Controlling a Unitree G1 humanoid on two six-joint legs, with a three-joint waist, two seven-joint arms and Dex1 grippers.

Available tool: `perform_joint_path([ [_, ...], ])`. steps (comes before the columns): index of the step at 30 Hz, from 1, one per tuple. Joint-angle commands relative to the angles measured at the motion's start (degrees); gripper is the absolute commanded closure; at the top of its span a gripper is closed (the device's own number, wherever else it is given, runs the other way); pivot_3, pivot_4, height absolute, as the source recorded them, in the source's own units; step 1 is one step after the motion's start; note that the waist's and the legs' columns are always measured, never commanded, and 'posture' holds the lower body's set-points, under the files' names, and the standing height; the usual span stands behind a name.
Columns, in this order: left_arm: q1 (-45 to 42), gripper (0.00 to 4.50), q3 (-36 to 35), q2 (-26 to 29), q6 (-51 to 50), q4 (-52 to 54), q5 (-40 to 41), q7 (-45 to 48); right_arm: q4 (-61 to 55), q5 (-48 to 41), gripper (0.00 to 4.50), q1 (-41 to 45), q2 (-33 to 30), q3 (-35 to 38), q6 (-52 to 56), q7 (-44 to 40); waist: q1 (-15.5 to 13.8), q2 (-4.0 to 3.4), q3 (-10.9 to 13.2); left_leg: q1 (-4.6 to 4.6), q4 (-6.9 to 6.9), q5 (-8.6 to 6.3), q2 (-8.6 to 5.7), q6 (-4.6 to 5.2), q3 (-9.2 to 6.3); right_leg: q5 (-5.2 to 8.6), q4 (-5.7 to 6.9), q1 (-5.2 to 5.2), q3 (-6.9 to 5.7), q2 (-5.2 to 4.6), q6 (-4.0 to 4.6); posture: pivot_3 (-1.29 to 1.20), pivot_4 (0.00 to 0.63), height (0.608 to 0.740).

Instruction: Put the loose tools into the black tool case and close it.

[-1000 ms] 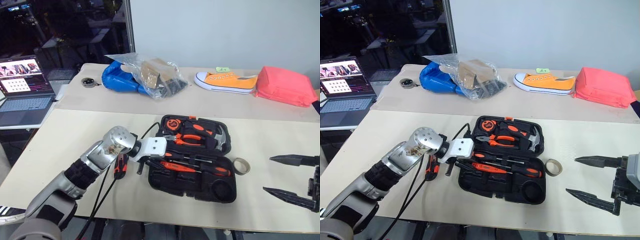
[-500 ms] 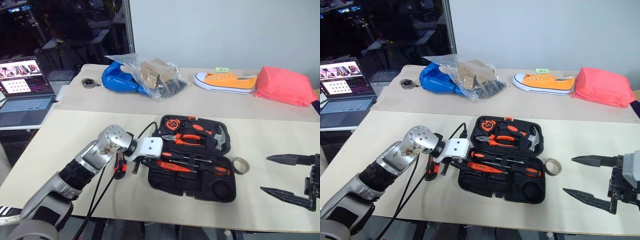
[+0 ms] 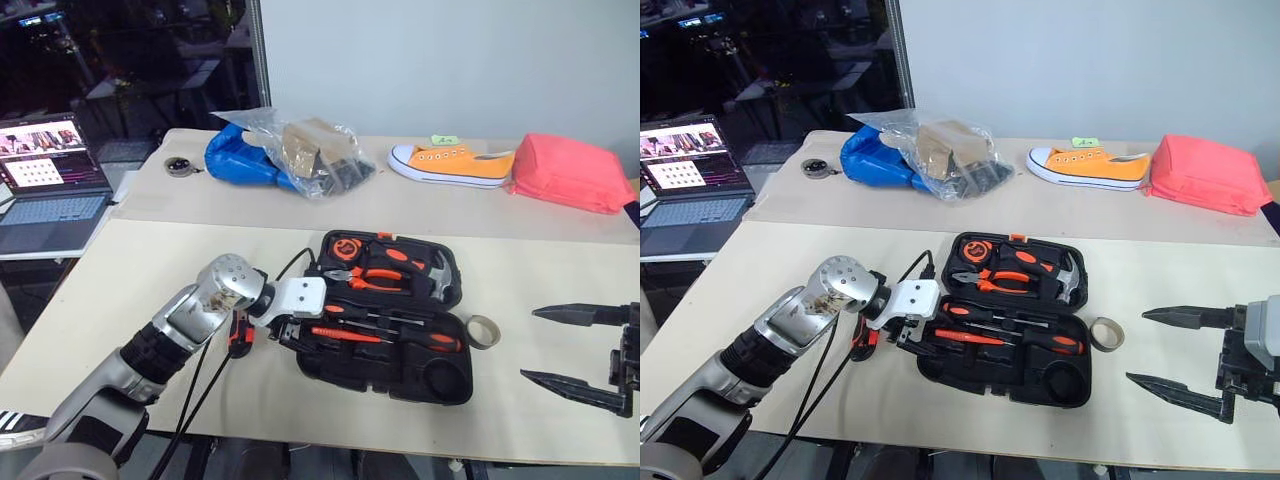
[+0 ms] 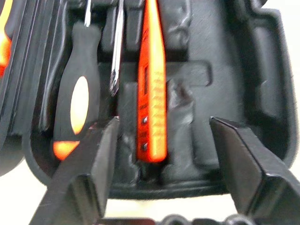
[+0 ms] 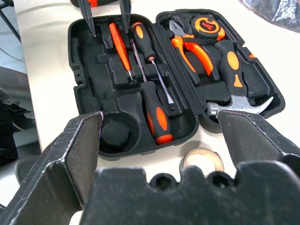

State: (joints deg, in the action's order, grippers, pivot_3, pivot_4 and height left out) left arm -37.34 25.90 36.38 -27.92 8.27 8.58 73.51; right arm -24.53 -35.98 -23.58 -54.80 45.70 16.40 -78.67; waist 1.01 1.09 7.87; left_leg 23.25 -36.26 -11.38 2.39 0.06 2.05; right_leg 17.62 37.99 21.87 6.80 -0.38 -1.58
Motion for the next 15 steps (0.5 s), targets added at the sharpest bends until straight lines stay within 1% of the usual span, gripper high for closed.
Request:
perform_joint_path([
  [1, 1.43, 1.86, -7.53, -2.75, -4.21, 2.98, 7.47, -2.62, -0.44, 0.23, 0.00, 0.69, -0.41, 0.36, -0.48, 0.39, -0.05, 0.00, 0.00, 0.00, -0.02, 0.00, 0.01, 0.00, -0.01, 0.00, 0.02, -0.01, -0.01, 0.00, 0.00, 0.00, 0.150, 0.740],
  [3, 2.75, 2.45, -9.80, -4.76, -6.17, 3.47, 10.30, -4.18, -0.46, 0.41, 0.00, 0.89, -0.23, -0.05, -0.58, 0.62, -0.01, -0.02, -0.01, -0.02, -0.02, 0.00, 0.01, 0.00, -0.01, 0.00, 0.01, -0.03, -0.01, -0.01, -0.01, 0.00, 0.150, 0.740],
  [4, 3.38, 2.85, -10.09, -5.55, -6.63, 3.30, 10.69, -4.95, -0.52, 0.43, 0.00, 1.02, -0.18, -0.21, -0.53, 0.72, -0.01, -0.02, -0.01, -0.04, -0.03, 0.00, 0.01, 0.00, -0.01, 0.01, 0.01, -0.06, 0.00, -0.03, -0.02, 0.00, 0.150, 0.740],
  [8, 6.33, 4.33, -8.81, -9.75, -4.80, 0.39, 9.00, -10.01, -0.93, 0.42, 0.00, 1.39, -0.07, -0.58, -0.32, 1.08, -0.05, 0.00, 0.00, -0.05, -0.04, 0.00, -0.01, 0.00, -0.04, 0.01, 0.03, -0.08, -0.02, -0.03, -0.02, 0.00, 0.150, 0.740],
  [9, 6.67, 4.47, -8.59, -10.39, -4.32, -0.14, 8.58, -10.84, -1.04, 0.40, 0.00, 1.37, -0.05, -0.60, -0.27, 1.15, -0.08, 0.00, 0.00, -0.06, -0.06, 0.00, -0.01, 0.00, -0.05, 0.01, 0.03, -0.11, -0.03, -0.03, -0.02, 0.00, 0.150, 0.740],
  [11, 8.65, 4.47, -7.85, -11.57, -2.13, -2.20, 7.04, -12.80, -1.61, 0.24, 0.00, 1.06, 0.18, -0.42, -0.21, 1.39, -0.06, 0.00, 0.00, -0.10, -0.08, 0.00, -0.03, 0.00, -0.07, 0.00, 0.03, -0.17, -0.03, -0.03, -0.02, 0.00, 0.150, 0.740],
  [15, 13.10, 4.47, -4.62, -10.29, 3.52, -4.46, 3.27, -12.69, -2.22, 0.03, 0.00, 0.46, 0.40, -0.07, -0.03, 1.67, 0.20, 0.01, 0.01, -0.28, -0.02, 0.00, -0.03, 0.00, -0.11, 0.00, -0.01, -0.34, 0.02, -0.03, -0.03, 0.00, 0.150, 0.740],
])
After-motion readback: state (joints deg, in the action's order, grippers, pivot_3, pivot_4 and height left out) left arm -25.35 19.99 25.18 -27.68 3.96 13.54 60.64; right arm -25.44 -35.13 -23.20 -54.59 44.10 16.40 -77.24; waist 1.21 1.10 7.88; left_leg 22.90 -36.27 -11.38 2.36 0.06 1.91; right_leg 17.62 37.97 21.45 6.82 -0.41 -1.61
